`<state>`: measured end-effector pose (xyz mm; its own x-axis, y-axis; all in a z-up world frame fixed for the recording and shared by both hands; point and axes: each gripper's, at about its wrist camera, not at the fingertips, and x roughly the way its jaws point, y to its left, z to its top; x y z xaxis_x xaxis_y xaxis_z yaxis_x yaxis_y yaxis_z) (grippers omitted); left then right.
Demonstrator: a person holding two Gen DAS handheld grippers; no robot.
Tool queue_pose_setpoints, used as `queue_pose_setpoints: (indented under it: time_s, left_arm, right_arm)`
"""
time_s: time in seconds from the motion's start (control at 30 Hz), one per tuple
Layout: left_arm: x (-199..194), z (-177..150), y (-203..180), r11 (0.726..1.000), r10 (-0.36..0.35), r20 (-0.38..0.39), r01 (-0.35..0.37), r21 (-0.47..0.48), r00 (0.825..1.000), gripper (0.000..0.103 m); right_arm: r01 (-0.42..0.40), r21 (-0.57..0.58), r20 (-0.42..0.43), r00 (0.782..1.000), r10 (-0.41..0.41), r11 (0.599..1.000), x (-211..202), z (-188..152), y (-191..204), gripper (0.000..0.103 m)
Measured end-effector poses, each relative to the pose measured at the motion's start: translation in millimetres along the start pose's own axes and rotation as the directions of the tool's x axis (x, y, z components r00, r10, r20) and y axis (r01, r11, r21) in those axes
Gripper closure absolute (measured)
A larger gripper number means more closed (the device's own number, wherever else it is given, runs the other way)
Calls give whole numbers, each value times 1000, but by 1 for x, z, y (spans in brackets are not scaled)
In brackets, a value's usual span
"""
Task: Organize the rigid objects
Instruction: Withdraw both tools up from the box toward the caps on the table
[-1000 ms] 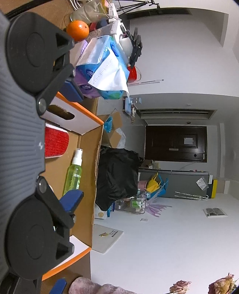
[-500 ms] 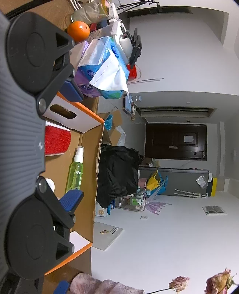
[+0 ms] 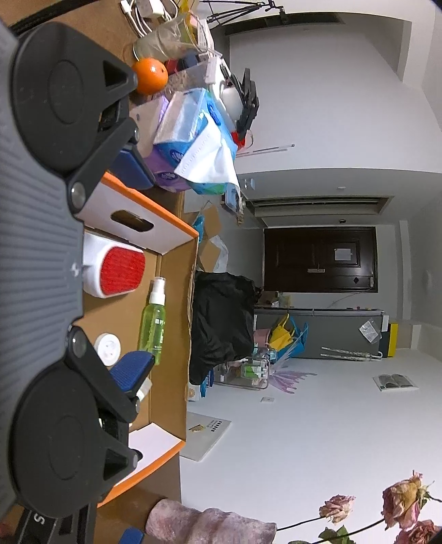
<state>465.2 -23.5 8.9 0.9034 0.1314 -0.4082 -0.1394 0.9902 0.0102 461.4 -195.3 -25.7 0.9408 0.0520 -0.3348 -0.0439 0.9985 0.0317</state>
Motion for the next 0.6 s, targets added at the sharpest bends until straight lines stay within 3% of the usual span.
queue_pose_setpoints:
  time_s: [0.6]
  left_arm:
    - [-56,-28,21,1000,-4,-3,4,-2,1000,0]
  right_arm:
    - [6,22,11,1000,-6,1000,-66,-28,-8,0]
